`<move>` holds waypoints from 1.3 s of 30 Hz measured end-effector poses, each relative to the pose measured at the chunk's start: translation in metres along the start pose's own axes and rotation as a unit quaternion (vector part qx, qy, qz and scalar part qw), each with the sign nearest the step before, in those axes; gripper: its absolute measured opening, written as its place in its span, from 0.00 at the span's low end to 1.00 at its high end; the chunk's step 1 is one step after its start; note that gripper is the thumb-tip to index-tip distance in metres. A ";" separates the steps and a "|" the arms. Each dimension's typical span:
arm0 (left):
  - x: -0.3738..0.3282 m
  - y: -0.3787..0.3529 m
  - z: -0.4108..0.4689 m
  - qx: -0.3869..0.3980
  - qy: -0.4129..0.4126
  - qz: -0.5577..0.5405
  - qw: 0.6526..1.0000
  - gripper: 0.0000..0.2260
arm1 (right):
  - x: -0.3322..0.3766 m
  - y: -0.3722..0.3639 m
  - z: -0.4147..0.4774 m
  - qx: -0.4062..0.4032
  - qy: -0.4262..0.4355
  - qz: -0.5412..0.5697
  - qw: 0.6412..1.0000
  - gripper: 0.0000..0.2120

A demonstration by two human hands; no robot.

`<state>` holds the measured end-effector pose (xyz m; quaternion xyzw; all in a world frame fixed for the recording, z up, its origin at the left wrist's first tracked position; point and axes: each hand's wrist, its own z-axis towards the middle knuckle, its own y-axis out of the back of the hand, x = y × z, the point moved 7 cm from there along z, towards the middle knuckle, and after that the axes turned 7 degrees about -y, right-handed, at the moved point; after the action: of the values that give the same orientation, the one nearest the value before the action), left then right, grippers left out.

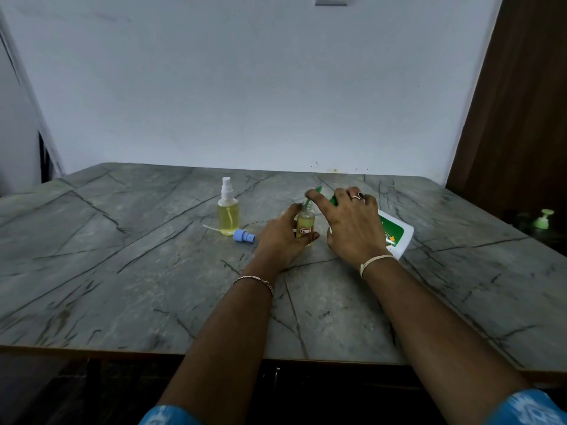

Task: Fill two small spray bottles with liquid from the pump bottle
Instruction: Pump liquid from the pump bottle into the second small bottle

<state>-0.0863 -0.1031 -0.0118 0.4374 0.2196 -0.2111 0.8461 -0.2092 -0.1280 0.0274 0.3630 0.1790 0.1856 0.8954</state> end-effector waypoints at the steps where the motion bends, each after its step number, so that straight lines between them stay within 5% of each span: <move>1: 0.000 0.000 0.000 0.002 0.000 0.001 1.000 0.28 | 0.000 0.000 0.000 0.002 -0.002 0.002 1.000 0.38; 39: -0.001 0.001 0.000 -0.004 0.000 0.017 1.000 0.29 | -0.001 0.002 0.000 -0.001 0.010 0.008 1.000 0.37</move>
<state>-0.0869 -0.1026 -0.0106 0.4379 0.2126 -0.1964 0.8511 -0.2105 -0.1269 0.0287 0.3621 0.1846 0.1969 0.8922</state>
